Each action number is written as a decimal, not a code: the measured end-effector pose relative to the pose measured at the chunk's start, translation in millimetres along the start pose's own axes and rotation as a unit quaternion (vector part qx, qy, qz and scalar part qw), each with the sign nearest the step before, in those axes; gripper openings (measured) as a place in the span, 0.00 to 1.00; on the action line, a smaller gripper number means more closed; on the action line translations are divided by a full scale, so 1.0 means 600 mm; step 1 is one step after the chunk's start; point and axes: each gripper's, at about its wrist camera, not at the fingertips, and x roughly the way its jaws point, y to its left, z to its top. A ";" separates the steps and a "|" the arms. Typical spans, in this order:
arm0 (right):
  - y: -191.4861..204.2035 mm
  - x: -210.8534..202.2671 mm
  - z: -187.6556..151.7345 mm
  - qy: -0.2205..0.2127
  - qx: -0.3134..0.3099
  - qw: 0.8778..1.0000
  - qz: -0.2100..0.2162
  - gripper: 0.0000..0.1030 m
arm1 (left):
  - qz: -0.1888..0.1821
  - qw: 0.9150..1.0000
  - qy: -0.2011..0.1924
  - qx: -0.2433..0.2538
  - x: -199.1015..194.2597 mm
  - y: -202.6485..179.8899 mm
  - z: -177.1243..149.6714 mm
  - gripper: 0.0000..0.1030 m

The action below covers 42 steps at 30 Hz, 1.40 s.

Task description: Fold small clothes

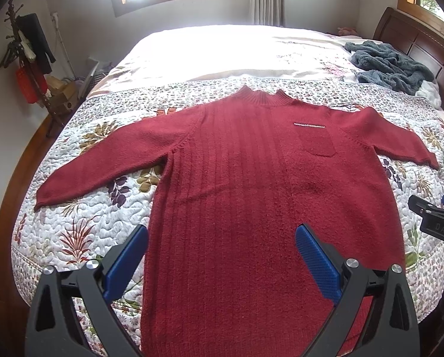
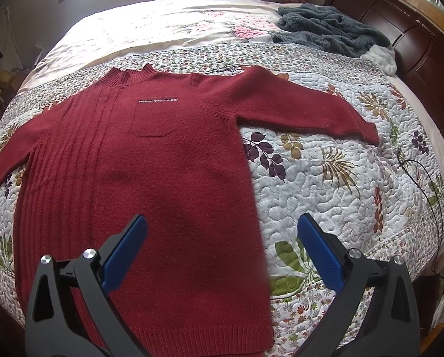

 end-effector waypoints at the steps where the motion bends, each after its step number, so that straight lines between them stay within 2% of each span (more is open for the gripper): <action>1: 0.000 0.000 0.000 0.000 0.000 1.000 0.000 0.97 | 0.000 1.000 0.000 0.000 0.000 0.001 -0.001 0.96; 22: 0.003 0.003 0.003 -0.002 0.000 1.000 -0.001 0.97 | 0.000 1.000 0.002 0.003 0.007 -0.004 0.001 0.96; 25: -0.012 0.013 0.012 -0.011 0.006 1.000 0.024 0.97 | -0.027 1.000 0.003 0.004 0.020 -0.009 0.007 0.96; 27: -0.042 0.028 0.028 -0.006 0.026 0.999 0.046 0.97 | -0.043 0.999 0.003 -0.002 0.034 -0.017 0.016 0.96; 31: -0.130 0.061 0.074 -0.010 0.061 0.998 0.023 0.97 | -0.036 0.999 0.004 0.005 0.068 -0.051 0.056 0.96; 35: -0.272 0.113 0.135 -0.006 0.110 0.994 -0.007 0.97 | -0.035 0.999 -0.010 0.013 0.103 -0.101 0.120 0.96; 38: -0.404 0.161 0.174 0.003 0.160 0.987 -0.001 0.97 | -0.037 0.999 -0.019 0.014 0.131 -0.140 0.166 0.96; 42: -0.525 0.229 0.206 0.027 0.189 0.982 0.002 0.97 | -0.048 0.999 -0.016 0.007 0.175 -0.185 0.211 0.96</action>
